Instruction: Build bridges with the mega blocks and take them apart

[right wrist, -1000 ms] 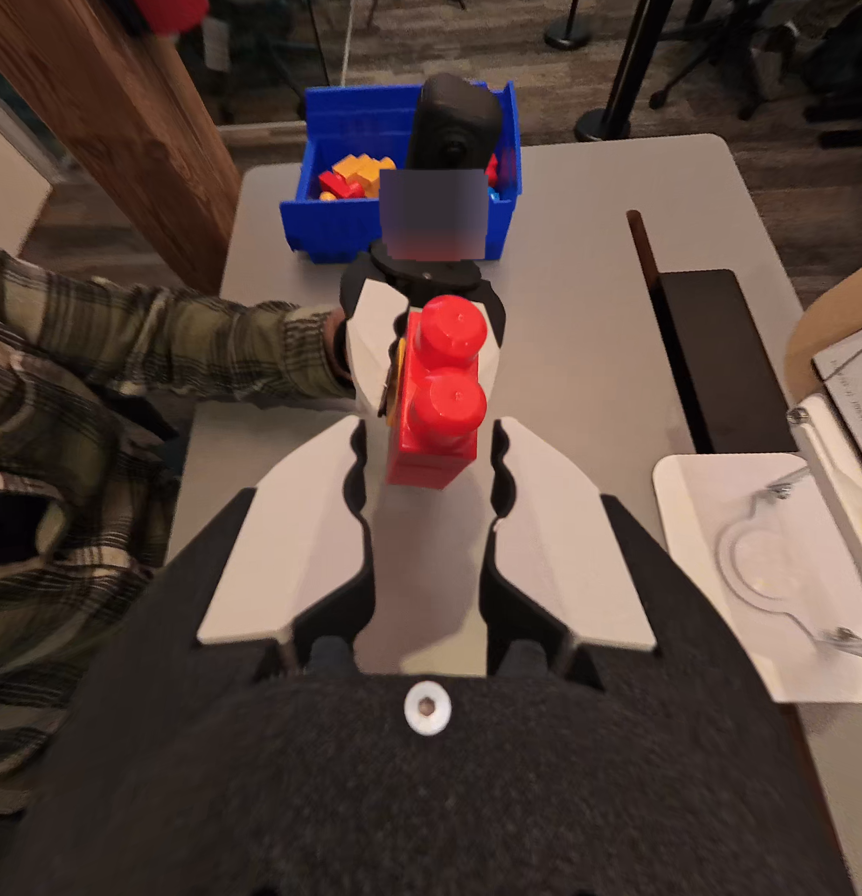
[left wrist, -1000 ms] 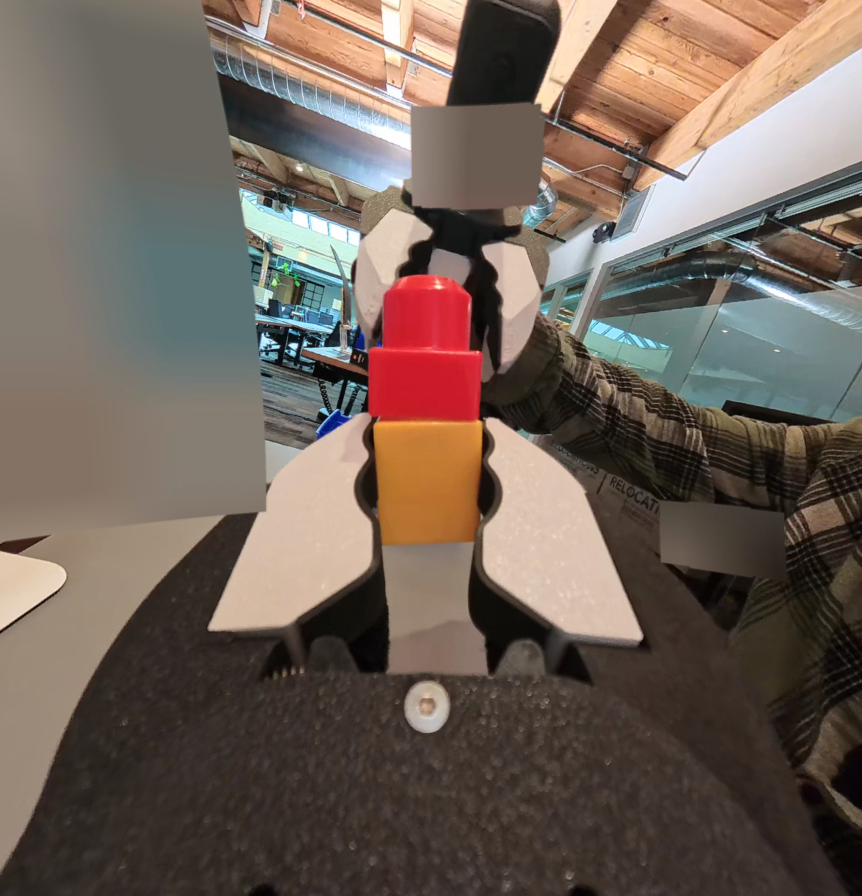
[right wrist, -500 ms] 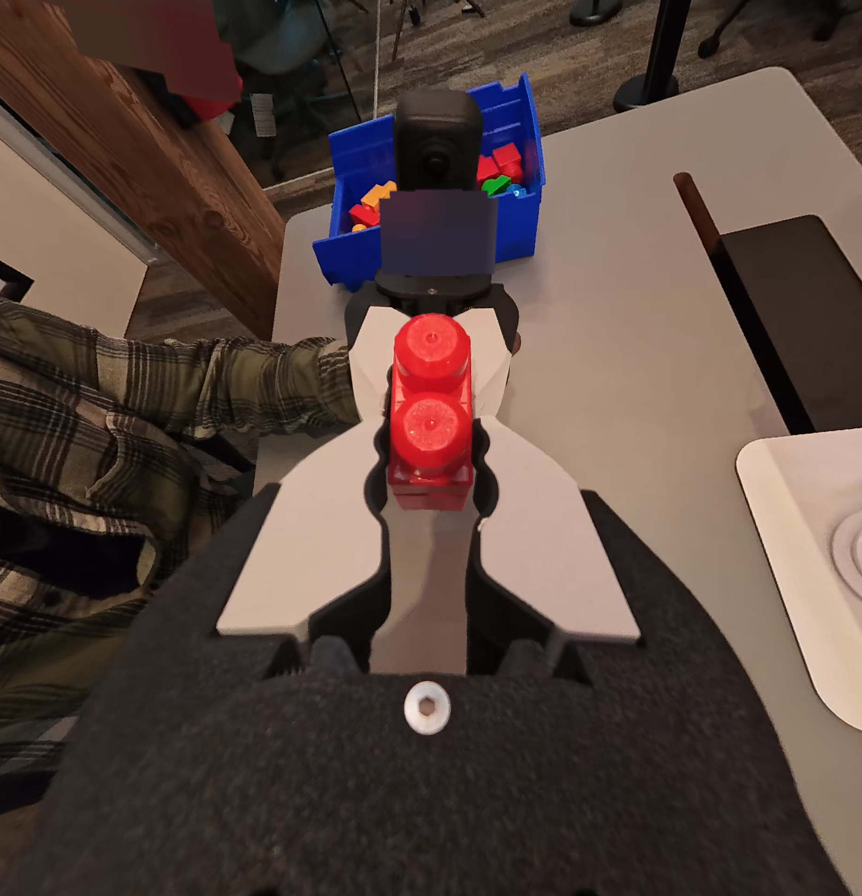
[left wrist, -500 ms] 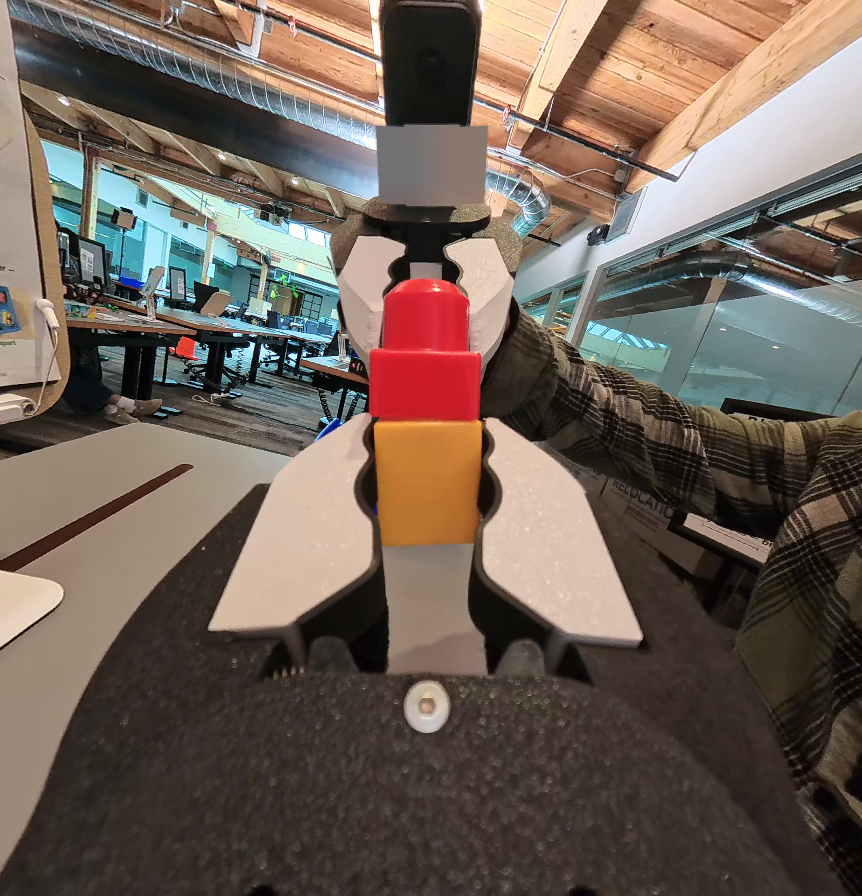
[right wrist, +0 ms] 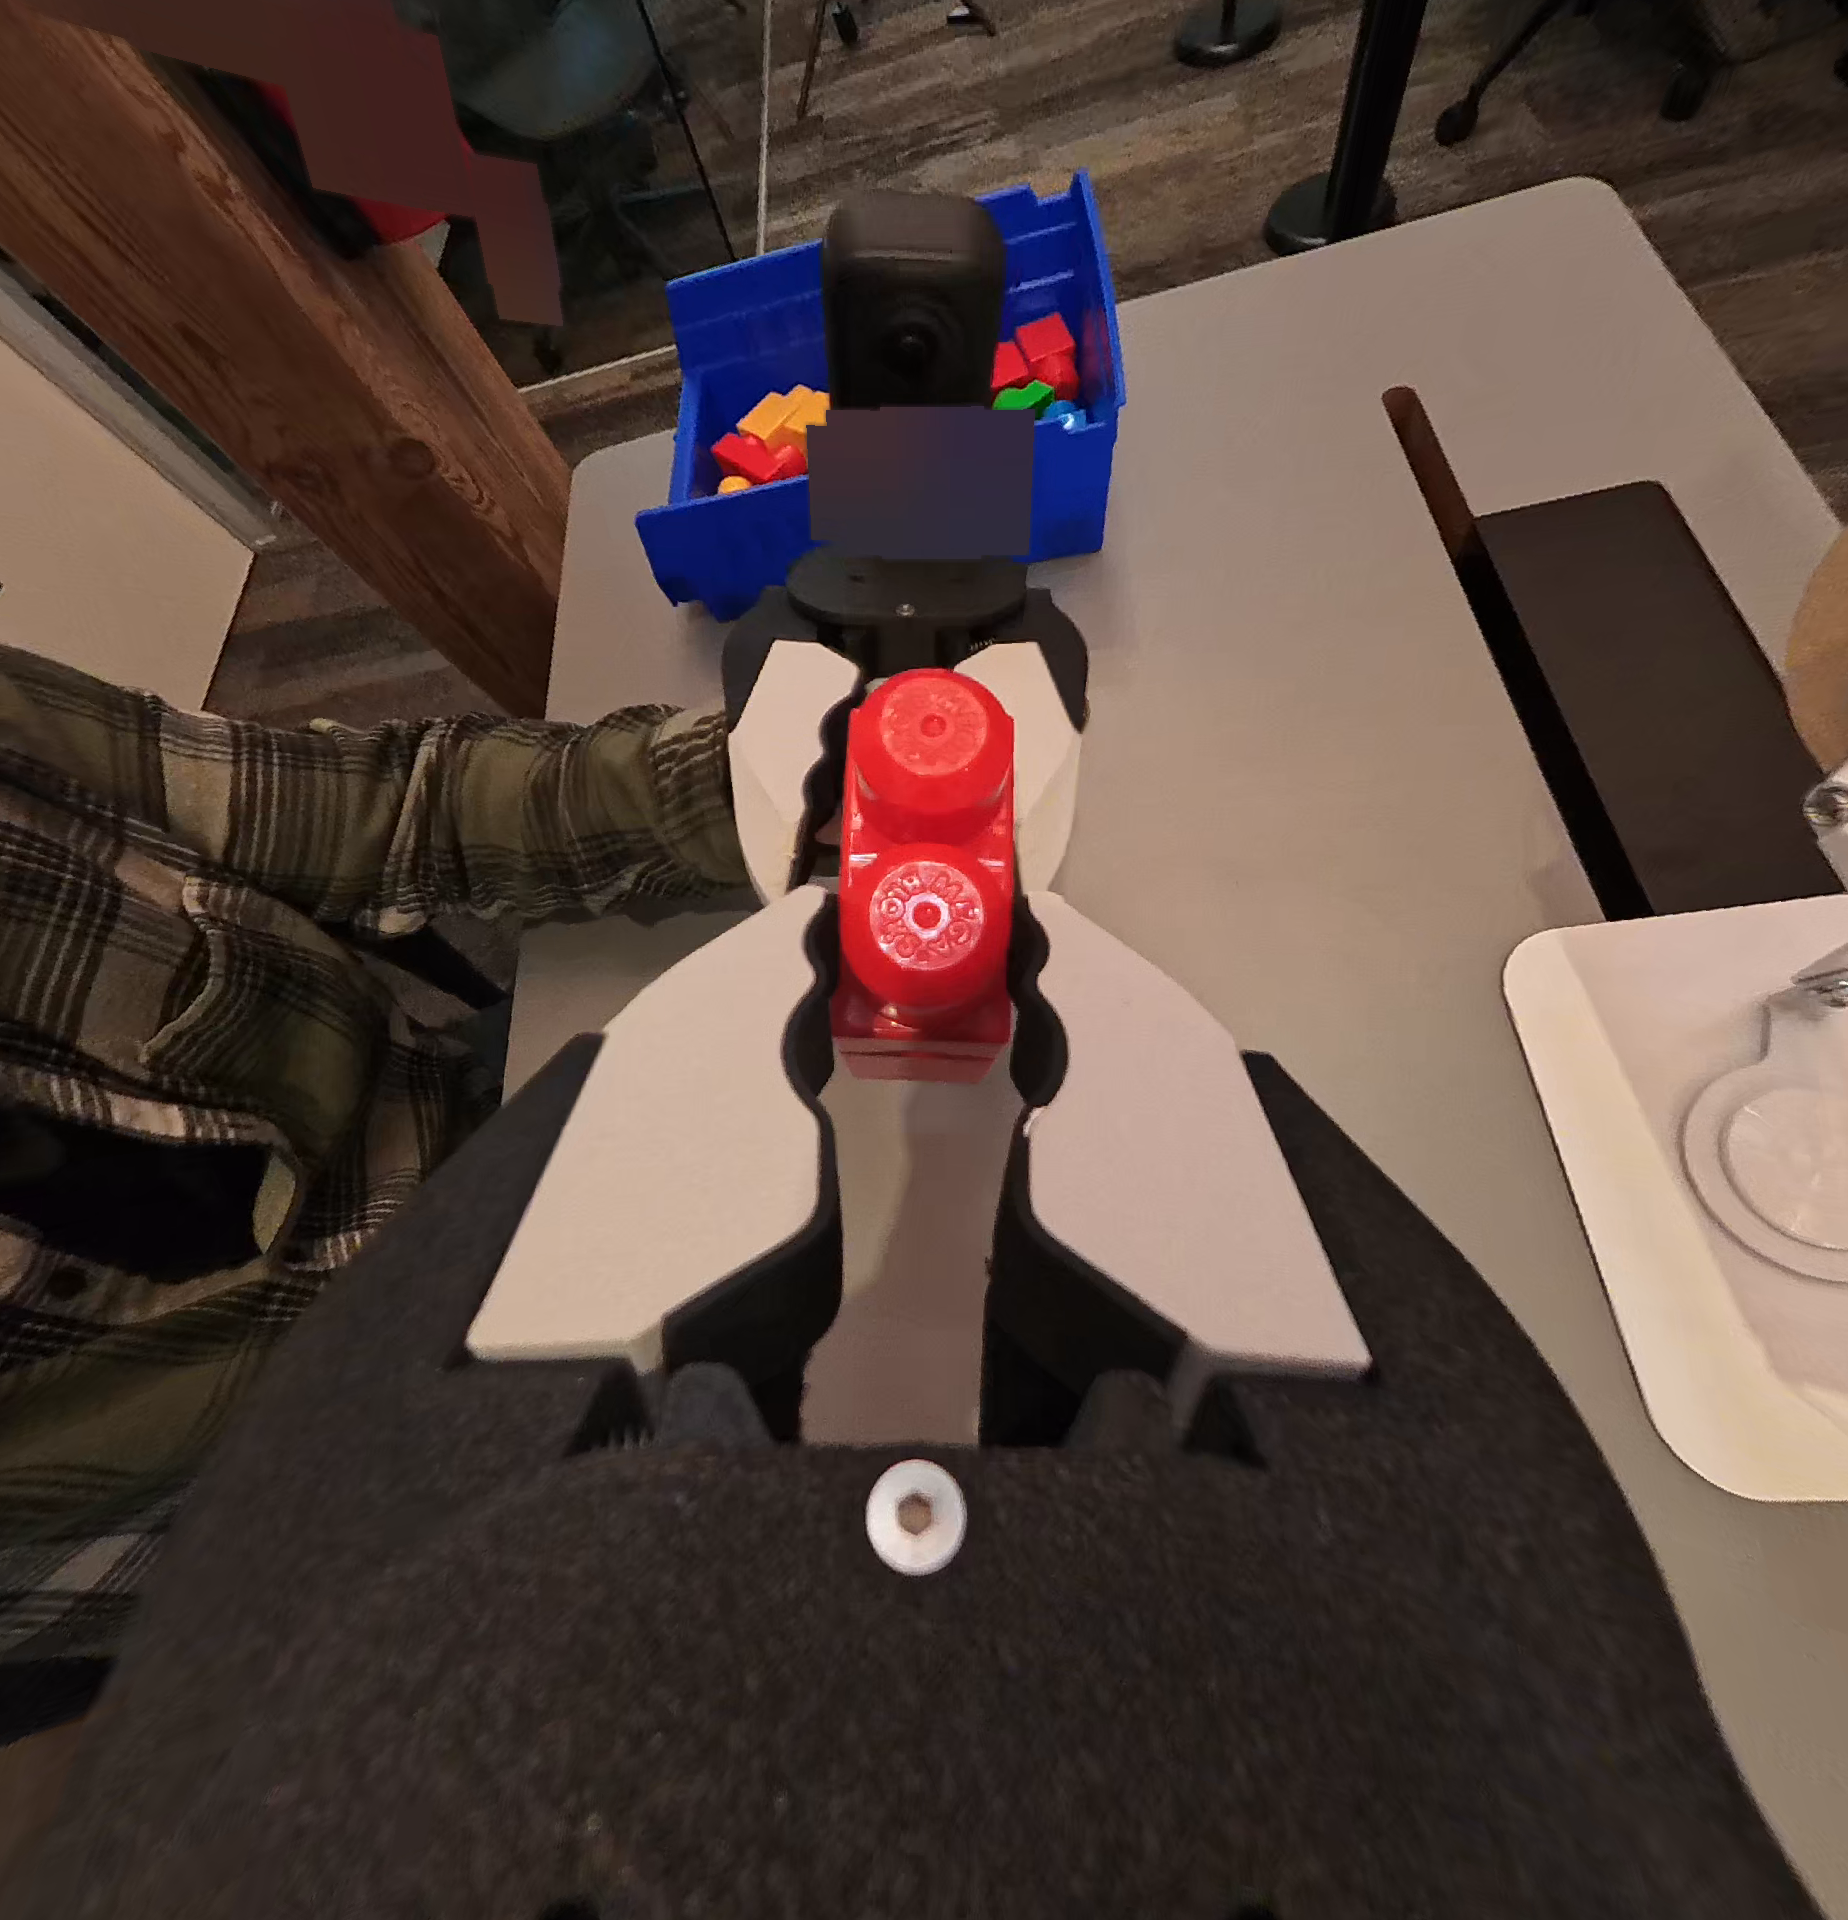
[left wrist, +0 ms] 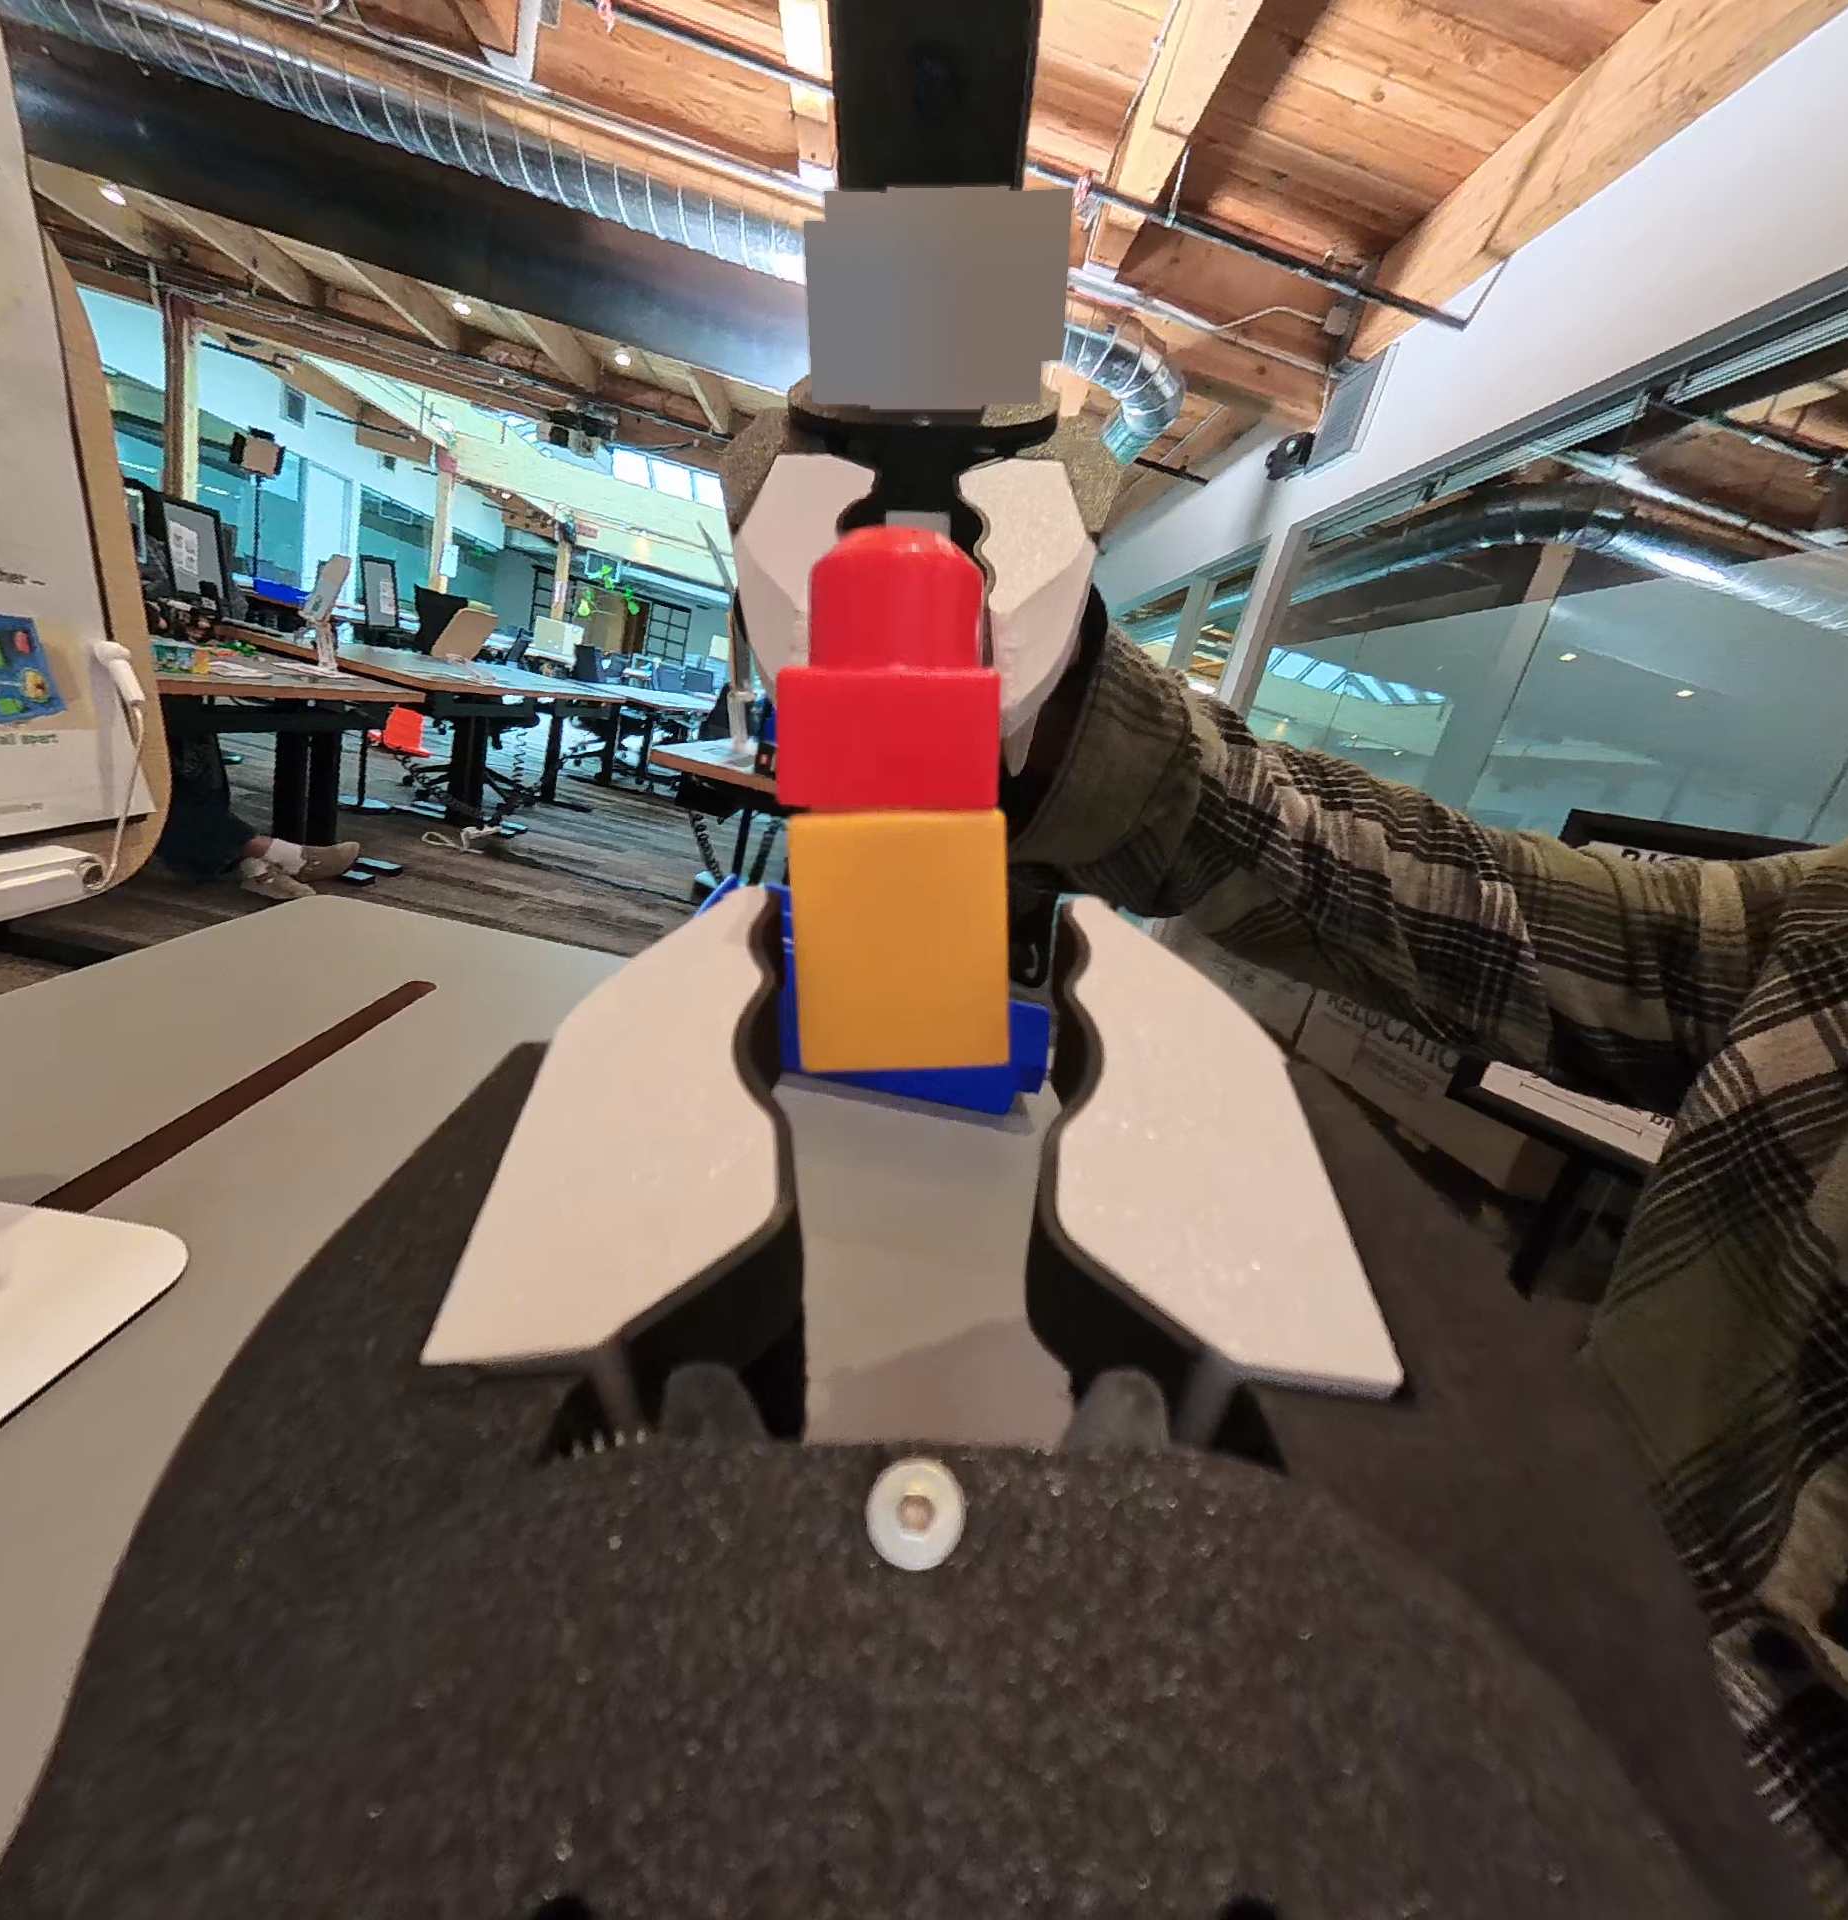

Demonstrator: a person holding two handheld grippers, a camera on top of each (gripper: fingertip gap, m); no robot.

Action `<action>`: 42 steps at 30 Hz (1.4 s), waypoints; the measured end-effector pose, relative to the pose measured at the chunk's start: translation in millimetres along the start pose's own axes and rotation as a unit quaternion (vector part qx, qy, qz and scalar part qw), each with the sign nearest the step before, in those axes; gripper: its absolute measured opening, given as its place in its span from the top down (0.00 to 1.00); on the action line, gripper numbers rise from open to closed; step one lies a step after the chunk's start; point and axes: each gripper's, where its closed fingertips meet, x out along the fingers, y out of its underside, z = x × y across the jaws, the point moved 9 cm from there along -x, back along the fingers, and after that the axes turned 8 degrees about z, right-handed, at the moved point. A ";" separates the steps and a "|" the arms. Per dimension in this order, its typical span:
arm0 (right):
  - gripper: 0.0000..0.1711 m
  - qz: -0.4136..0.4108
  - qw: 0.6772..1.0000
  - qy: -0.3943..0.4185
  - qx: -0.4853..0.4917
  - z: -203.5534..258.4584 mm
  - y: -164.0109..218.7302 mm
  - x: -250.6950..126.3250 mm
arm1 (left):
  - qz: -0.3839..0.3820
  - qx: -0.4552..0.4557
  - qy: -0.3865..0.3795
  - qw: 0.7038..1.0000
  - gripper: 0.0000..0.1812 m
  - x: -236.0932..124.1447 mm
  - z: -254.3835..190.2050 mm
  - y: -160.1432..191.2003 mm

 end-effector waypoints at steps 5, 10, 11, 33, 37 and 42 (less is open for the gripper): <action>0.82 -0.019 1.000 0.001 -0.004 1.9 -5.2 -8.0 | 0.037 0.026 -0.036 0.998 0.60 3.0 3.3 5.8; 0.82 -0.019 1.000 -0.006 -0.017 7.1 -9.5 -4.1 | 0.069 0.050 -0.052 0.995 0.63 9.6 2.1 10.4; 0.82 -0.020 1.000 -0.007 -0.018 7.5 -10.0 -3.3 | 0.078 0.054 -0.054 0.994 0.64 10.7 1.9 11.5; 0.82 -0.051 0.998 -0.024 -0.041 14.3 -4.8 12.1 | 0.079 0.100 -0.043 0.991 0.82 21.0 -12.8 16.0; 0.82 -0.064 0.997 -0.030 -0.042 14.3 -1.5 12.2 | 0.075 0.102 -0.044 0.991 0.82 22.3 -14.0 17.1; 0.82 -0.074 0.996 -0.037 -0.038 13.0 1.1 12.0 | 0.069 0.098 -0.044 0.992 0.83 23.7 -14.9 18.0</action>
